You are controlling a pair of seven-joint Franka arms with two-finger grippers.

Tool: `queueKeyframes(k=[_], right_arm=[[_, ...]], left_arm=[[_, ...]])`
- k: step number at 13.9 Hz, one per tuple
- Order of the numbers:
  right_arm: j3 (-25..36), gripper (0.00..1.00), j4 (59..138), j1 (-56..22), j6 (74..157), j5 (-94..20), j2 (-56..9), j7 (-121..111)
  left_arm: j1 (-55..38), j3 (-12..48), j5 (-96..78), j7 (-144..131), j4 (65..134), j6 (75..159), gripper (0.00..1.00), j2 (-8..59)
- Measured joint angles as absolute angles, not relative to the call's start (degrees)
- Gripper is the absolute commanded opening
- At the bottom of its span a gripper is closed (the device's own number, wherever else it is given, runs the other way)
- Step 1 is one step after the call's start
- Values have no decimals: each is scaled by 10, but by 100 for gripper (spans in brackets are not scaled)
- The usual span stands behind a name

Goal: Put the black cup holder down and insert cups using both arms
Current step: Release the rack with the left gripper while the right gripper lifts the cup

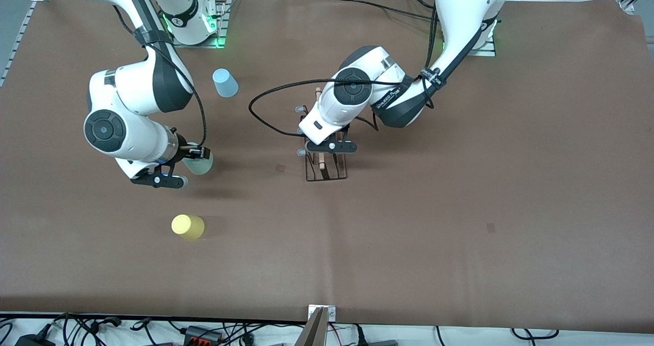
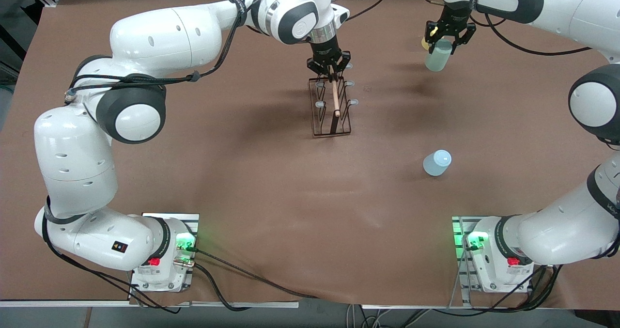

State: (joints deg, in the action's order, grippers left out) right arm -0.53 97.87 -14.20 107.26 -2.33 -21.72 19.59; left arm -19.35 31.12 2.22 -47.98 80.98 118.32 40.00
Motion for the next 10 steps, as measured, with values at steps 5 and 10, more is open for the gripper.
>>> queueKeyframes(k=[5,10], right_arm=[[-7,26,979,-156,1067,-23,-218,195],[-9,26,973,-199,1042,-24,-210,194]], left_arm=[[-189,310,22,-480,790,1153,100,398],[-118,310,23,-407,777,1045,100,338]])
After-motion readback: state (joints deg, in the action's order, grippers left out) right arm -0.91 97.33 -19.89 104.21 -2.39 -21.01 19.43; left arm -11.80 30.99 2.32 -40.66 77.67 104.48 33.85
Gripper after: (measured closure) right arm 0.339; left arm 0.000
